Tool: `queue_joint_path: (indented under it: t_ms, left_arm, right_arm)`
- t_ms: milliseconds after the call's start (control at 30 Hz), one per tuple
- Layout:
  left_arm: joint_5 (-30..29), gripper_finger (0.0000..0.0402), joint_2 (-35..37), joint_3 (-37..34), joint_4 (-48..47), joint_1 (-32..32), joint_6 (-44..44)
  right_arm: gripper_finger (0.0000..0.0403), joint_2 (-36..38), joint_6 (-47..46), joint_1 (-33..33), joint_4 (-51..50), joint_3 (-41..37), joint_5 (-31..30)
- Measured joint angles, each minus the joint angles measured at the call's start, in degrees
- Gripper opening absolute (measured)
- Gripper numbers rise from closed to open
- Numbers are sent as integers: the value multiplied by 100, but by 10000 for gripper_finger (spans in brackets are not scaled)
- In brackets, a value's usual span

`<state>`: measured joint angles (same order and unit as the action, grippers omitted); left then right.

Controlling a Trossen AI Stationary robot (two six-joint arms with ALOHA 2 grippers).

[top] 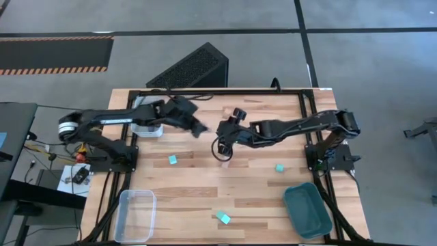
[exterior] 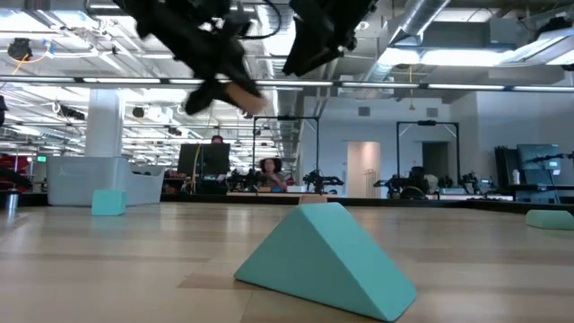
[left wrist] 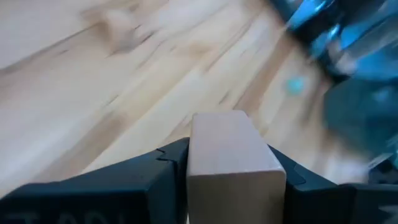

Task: Sort & place blocks by color
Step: Put the top right brown block into the transparent bin

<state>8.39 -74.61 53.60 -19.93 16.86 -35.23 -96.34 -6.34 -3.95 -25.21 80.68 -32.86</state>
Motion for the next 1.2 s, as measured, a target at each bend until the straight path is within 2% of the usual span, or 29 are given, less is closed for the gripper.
queue_joint_path:
  t_ms: [100, 233, 400, 600, 733, 900, 1200]
  left_arm:
    - [-133, 103, 760, 0, -1452, -386, 405]
    - [81, 103, 1602, -35, -2864, -1388, 281]
    - [159, 103, 2056, -458, -3089, -3388, -734]
    - [274, 103, 1914, -711, -2987, -5795, -1996]
    - [-146, 122, 1707, -717, -2885, -6909, -2550]
    - [-452, 140, 1314, -717, -2958, -7487, -2691]
    - [-466, 145, 522, -717, -3020, -7581, -2591]
  right_arm:
    - [254, 134, -327, 88, 44, 2, 74]
    - [255, 178, -816, 400, 132, 4, 926]
    - [253, -25, -1379, 677, 437, -12, 1860]
    - [253, -286, -1910, 576, 968, 7, 2129]
    - [253, -408, -2092, 410, 945, -1, 2104]
    - [253, -720, -2497, 208, 1187, 3, 2101]
    - [253, -1278, -2621, -195, 2011, 2, 2196]
